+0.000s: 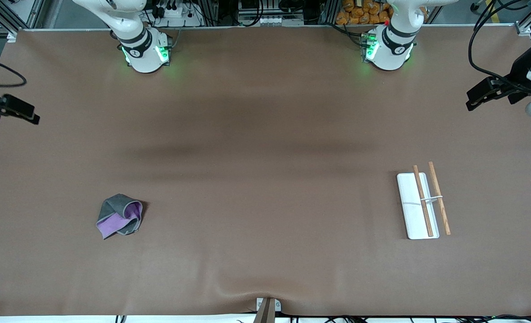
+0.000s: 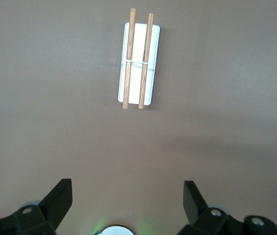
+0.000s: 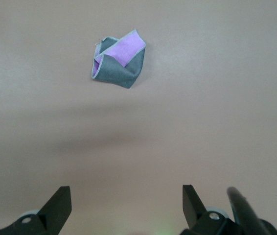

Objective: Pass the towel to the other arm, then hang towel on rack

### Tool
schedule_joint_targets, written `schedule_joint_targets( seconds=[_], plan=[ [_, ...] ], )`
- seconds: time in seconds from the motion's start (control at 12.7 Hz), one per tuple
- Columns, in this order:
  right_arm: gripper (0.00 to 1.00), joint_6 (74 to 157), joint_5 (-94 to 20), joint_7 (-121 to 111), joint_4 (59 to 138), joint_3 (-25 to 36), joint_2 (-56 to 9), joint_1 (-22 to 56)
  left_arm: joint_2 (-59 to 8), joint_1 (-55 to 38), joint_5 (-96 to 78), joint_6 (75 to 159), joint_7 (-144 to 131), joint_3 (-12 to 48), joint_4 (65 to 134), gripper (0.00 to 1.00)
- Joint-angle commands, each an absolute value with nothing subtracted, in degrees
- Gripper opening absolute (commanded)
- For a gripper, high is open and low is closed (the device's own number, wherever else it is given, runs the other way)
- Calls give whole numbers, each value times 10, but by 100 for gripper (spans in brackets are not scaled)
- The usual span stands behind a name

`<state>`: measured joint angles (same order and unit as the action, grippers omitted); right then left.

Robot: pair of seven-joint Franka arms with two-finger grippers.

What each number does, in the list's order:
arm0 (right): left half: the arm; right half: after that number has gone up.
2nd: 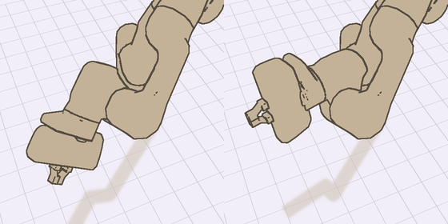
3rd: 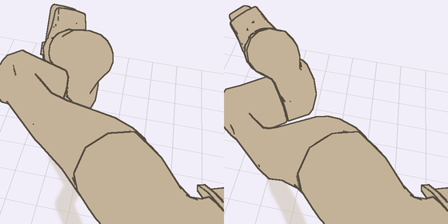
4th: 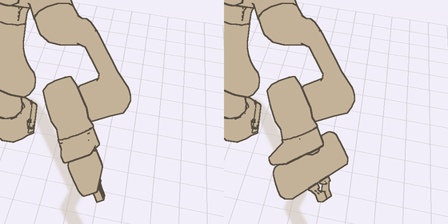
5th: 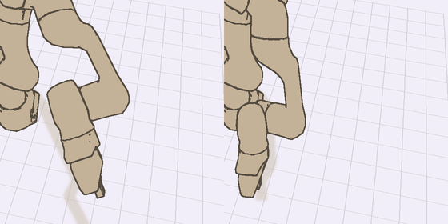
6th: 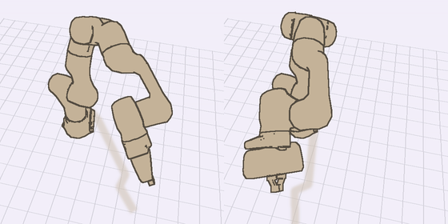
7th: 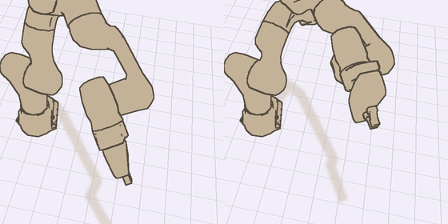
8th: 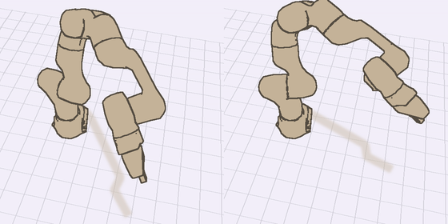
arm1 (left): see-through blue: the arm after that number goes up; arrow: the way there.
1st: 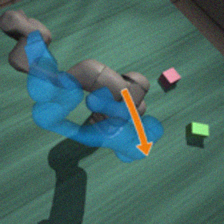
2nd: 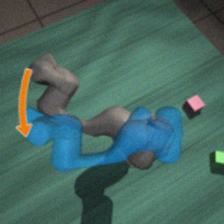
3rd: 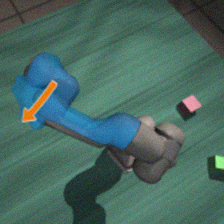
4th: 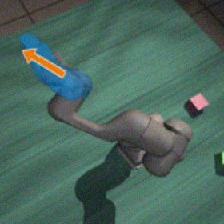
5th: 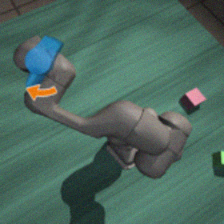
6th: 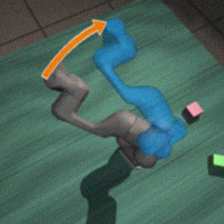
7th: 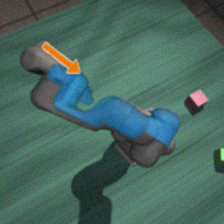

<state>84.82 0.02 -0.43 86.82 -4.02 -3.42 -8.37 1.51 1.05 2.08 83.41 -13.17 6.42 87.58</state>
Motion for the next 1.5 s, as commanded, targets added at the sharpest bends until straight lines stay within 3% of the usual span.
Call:
schedule_joint_targets(
  seconds=[0.0, 0.39, 0.95, 1.18, 1.42],
  plan=[
    [100, 854, 4, -8, 862, -40, -68, -80, 15, 11, 32, 826, -116, 67, 873, 100],
    [100, 913, 11, -7, 861, -40, -146, -73, 15, 12, 28, 834, -115, 67, 887, 100],
    [100, 1123, 13, 134, 855, -40, -287, -34, 3, 14, 27, 854, -116, 66, 891, 100],
    [100, 1248, 69, 149, 853, -40, -342, -34, 1, 14, 27, 855, -116, 66, 896, 100],
    [100, 1259, 76, 151, 848, -40, -382, -34, -4, 14, 27, 857, -116, 67, 896, 100]
  ],
)
